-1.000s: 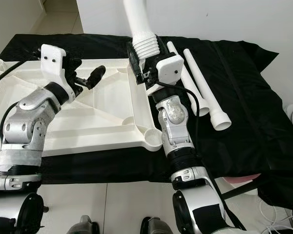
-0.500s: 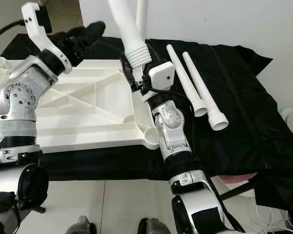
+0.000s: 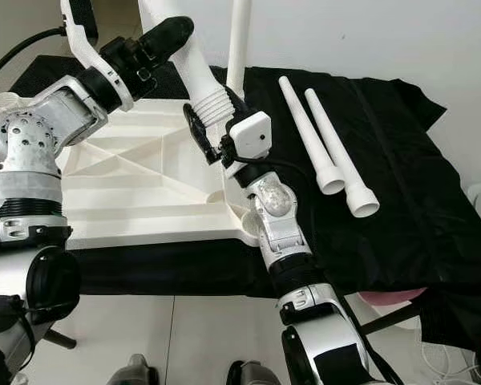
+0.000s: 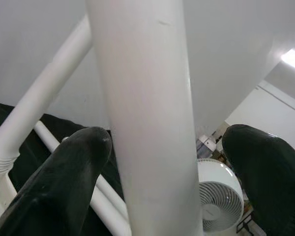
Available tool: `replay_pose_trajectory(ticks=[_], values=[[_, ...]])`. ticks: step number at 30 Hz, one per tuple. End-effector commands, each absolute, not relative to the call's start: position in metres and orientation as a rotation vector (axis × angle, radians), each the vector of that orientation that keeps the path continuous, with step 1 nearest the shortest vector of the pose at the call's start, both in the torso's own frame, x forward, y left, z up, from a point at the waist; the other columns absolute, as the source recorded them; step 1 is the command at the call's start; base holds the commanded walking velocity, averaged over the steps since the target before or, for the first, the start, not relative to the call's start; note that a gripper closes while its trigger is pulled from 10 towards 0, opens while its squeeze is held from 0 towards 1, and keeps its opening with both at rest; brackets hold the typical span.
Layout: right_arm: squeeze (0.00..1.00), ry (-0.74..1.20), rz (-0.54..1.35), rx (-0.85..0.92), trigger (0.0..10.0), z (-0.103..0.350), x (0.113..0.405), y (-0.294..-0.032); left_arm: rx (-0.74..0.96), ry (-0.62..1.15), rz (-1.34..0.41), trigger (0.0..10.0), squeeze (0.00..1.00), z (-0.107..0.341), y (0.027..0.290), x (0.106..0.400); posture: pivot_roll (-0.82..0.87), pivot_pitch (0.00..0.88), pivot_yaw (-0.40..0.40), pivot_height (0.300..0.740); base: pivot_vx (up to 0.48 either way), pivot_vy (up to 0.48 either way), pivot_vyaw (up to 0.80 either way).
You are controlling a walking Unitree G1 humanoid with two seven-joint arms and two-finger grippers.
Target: Building children table
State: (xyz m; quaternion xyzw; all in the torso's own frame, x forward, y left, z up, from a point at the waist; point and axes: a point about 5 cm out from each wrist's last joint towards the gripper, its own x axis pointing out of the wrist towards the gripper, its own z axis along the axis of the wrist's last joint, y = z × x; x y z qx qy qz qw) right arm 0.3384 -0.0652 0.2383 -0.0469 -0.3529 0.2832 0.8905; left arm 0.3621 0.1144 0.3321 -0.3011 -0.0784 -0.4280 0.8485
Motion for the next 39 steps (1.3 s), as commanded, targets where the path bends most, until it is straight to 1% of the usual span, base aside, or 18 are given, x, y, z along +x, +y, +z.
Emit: replay_pose_trajectory(ticks=[1,9,13,15,23,24,25,26,27,28,34,39], values=[[0.00,-0.733,0.606,-0.106,10.0,0.237,0.337,-0.063,-0.616,-0.246,-1.198,10.0,0.00,0.344,0.104,0.350,0.07,0.028,-0.039,0.740,0.000,0.000,0.00],[0.00,-0.735,0.642,-0.142,10.0,0.227,0.327,-0.063,-0.607,-0.218,-1.186,10.0,0.00,0.352,0.109,0.357,0.06,0.023,-0.033,0.740,0.000,0.000,0.00],[0.00,-0.730,0.642,-0.139,10.0,0.226,0.326,-0.064,-0.615,-0.203,-1.187,10.0,0.00,0.353,0.110,0.359,0.06,0.023,-0.031,0.740,0.000,0.000,0.00],[0.00,-0.738,0.619,-0.159,10.0,0.223,0.321,-0.069,-0.605,-0.194,-1.189,10.0,0.00,0.368,0.115,0.362,0.05,0.023,-0.014,0.740,0.000,0.000,0.00],[0.00,-0.752,0.591,-0.180,10.0,0.222,0.316,-0.074,-0.583,-0.183,-1.152,10.0,0.00,0.374,0.119,0.369,0.04,0.026,-0.004,0.740,0.000,0.000,0.00],[0.00,-0.751,0.588,-0.184,10.0,0.221,0.315,-0.074,-0.595,-0.175,-1.130,8.2,0.00,0.374,0.121,0.371,0.04,0.026,0.004,0.740,0.000,0.000,0.00],[0.00,-0.751,0.586,-0.186,10.0,0.221,0.315,-0.075,-0.604,-0.170,-1.115,8.2,0.00,0.374,0.122,0.373,0.04,0.026,0.004,0.740,0.000,0.000,0.00],[0.00,-0.748,0.584,-0.187,10.0,0.220,0.315,-0.075,-0.618,-0.162,-1.096,0.9,0.00,0.373,0.123,0.376,0.04,0.027,0.007,0.740,0.000,0.000,0.00],[0.00,-0.748,0.584,-0.187,10.0,0.220,0.315,-0.075,-0.618,-0.162,-1.096,0.9,0.00,0.373,0.123,0.376,0.04,0.027,0.007,0.740,0.000,0.000,0.00],[0.00,-0.745,0.583,-0.190,10.0,0.219,0.314,-0.075,-0.616,-0.153,-1.072,0.0,0.00,0.370,0.124,0.379,0.04,0.028,0.009,0.740,0.000,0.000,0.00],[0.00,-0.742,0.584,-0.193,10.0,0.218,0.314,-0.073,-0.630,-0.145,-1.068,0.0,0.00,0.368,0.125,0.381,0.05,0.030,0.009,0.740,0.000,0.000,0.00],[0.00,-0.741,0.580,-0.181,10.0,0.218,0.315,-0.072,-0.649,-0.137,-1.014,0.0,0.00,0.369,0.129,0.386,0.06,0.025,0.006,0.740,0.000,0.000,0.00]])
